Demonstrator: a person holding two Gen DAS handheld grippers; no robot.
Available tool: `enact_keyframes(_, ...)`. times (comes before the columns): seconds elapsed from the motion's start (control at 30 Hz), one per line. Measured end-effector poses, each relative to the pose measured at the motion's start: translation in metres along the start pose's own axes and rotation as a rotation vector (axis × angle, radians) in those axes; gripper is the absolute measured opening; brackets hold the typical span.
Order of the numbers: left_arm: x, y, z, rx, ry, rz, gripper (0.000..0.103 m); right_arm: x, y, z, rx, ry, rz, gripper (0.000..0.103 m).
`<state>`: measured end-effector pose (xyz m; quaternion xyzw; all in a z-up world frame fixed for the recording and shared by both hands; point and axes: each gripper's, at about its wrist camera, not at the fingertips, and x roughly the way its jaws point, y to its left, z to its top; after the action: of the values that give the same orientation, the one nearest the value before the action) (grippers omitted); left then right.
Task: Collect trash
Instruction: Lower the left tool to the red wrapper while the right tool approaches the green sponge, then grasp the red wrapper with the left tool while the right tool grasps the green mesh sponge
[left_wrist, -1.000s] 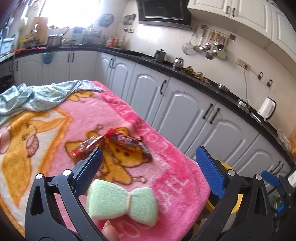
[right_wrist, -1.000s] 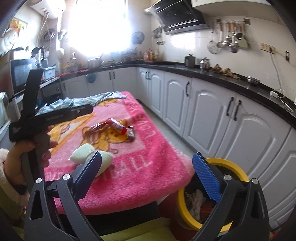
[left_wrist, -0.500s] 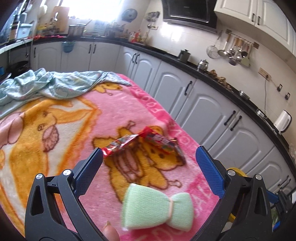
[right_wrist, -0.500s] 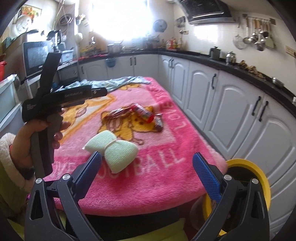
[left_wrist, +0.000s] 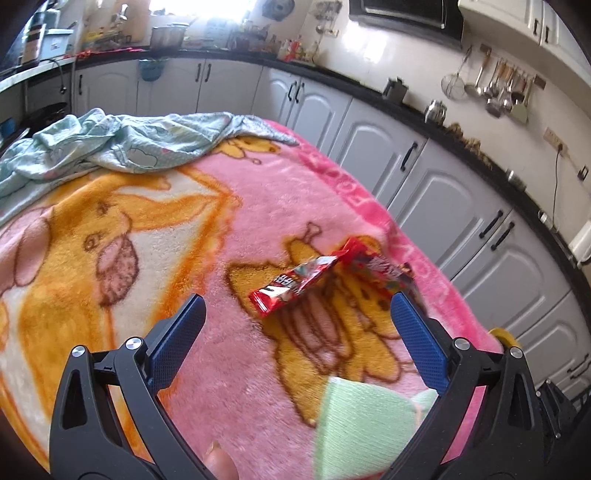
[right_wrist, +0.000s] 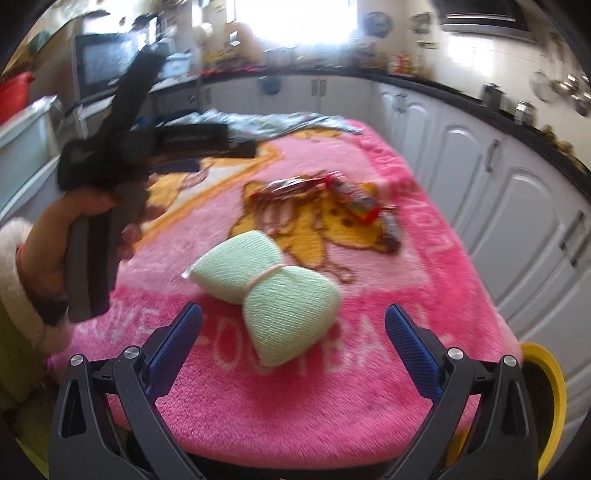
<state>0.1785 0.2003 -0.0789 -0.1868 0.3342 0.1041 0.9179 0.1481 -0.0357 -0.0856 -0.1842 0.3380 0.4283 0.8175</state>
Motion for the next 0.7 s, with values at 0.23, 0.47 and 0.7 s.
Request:
enact_keyframes(0.23, 0.036, -0.005, 0.009, 0.102, 0.090, 0.000, 0.092, 0.040, 0.012, 0.011, -0.111, 0.065, 0.024, 0.096)
enact_keyframes(0.47, 0.065, -0.006, 0.016, 0.139, 0.153, 0.024, 0.088, 0.076, 0.005, 0.012, -0.127, 0.145, 0.038, 0.096)
enact_keyframes(0.7, 0.087, -0.003, 0.021, 0.124, 0.194, 0.013, 0.071, 0.075, -0.005, 0.000, -0.047, 0.157, 0.102, 0.066)
